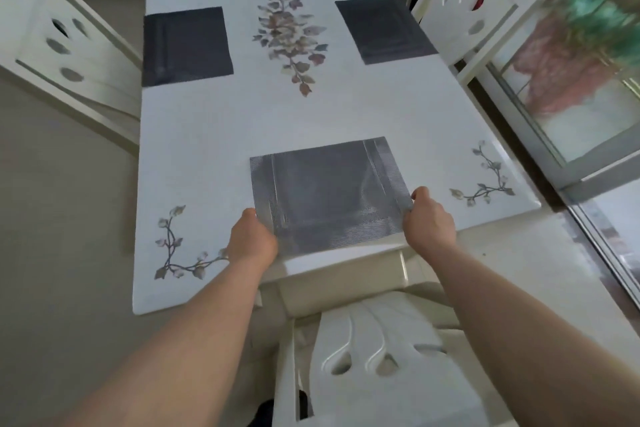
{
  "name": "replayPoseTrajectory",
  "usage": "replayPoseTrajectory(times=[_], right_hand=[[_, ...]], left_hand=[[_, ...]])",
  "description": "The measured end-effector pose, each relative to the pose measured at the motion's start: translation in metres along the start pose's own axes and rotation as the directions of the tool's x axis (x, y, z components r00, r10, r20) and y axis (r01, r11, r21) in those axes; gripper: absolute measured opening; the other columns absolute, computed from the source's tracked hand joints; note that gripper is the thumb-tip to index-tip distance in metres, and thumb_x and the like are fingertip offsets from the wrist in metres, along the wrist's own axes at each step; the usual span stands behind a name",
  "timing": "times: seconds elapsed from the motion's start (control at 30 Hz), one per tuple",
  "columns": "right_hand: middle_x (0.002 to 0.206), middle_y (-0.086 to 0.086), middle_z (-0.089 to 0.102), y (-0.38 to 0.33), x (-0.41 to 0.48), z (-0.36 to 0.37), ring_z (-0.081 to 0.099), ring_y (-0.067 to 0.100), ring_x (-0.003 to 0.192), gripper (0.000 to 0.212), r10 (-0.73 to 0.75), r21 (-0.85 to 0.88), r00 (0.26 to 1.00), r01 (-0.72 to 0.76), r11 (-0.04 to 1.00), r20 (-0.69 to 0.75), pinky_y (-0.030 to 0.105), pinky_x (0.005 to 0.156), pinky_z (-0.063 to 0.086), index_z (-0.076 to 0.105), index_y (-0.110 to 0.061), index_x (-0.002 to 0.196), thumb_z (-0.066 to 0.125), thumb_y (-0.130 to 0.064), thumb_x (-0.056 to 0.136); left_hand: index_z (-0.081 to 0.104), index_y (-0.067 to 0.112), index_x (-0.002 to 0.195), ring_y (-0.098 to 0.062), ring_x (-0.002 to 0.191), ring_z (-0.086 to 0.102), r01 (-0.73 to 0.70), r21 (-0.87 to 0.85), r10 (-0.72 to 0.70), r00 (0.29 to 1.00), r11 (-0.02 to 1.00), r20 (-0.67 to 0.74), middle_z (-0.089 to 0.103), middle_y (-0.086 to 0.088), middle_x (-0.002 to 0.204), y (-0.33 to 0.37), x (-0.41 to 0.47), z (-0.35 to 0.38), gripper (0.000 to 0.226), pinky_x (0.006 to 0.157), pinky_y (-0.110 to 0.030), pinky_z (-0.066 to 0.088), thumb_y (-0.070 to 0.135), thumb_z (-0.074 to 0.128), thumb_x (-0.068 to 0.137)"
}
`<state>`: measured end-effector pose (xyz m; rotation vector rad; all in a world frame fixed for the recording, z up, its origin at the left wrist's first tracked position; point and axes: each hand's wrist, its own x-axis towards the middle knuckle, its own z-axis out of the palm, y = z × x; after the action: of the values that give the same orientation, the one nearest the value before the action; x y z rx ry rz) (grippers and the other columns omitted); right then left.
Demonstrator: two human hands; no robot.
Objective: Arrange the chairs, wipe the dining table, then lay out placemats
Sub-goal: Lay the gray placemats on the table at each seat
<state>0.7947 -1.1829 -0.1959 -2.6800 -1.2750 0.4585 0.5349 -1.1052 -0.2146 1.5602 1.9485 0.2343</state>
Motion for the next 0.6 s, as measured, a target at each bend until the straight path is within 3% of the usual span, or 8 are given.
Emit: replayPoseTrajectory(times=[0.2,0.4,0.5,0.6], right_hand=[[0.093,0.014,0.063,0.019,0.012,0.008,0.051,0.031,0.079,0.014,-0.046,-0.069,0.996,0.051,0.996,0.072,0.038,0.071,0.037,0.042,-0.008,0.100,0.040,-0.003,0.088],[0.100,0.015,0.059,0.034,0.018,0.009,0.053,0.035,0.095,0.018,-0.108,-0.056,0.988,0.115,0.992,0.107,0.040,0.079,0.045,0.046,-0.005,0.105,0.042,-0.002,0.088],[0.101,0.014,0.058,0.040,0.020,0.009,0.052,0.034,0.096,0.018,-0.152,-0.077,0.980,0.162,0.984,0.129,0.038,0.076,0.042,0.045,-0.005,0.105,0.042,-0.002,0.088],[0.100,0.012,0.058,0.043,0.023,0.008,0.051,0.032,0.094,0.014,-0.180,-0.089,0.973,0.194,0.977,0.144,0.036,0.072,0.037,0.044,-0.008,0.100,0.044,-0.002,0.088]], left_hand=[[0.053,0.016,0.111,-0.032,0.102,0.057,0.034,0.047,-0.034,0.999,0.998,-0.012,0.063,-0.010,0.111,-0.007,-0.014,0.015,0.024,0.078,-0.033,0.038,0.011,0.047,0.089],[0.046,0.018,0.108,-0.032,0.094,0.055,0.039,0.197,-0.044,0.999,0.980,0.018,0.061,-0.010,0.104,-0.016,-0.029,0.030,0.023,0.071,-0.035,0.039,0.012,0.050,0.085],[0.045,0.018,0.106,-0.030,0.085,0.050,0.058,0.194,-0.058,0.998,0.979,-0.005,0.060,-0.011,0.102,-0.018,-0.037,0.033,0.022,0.070,-0.036,0.037,0.010,0.049,0.085],[0.045,0.018,0.112,-0.034,0.094,0.053,0.068,0.182,-0.065,0.998,0.981,-0.022,0.058,-0.013,0.105,-0.017,-0.040,0.036,0.030,0.073,-0.036,0.036,0.006,0.047,0.085]])
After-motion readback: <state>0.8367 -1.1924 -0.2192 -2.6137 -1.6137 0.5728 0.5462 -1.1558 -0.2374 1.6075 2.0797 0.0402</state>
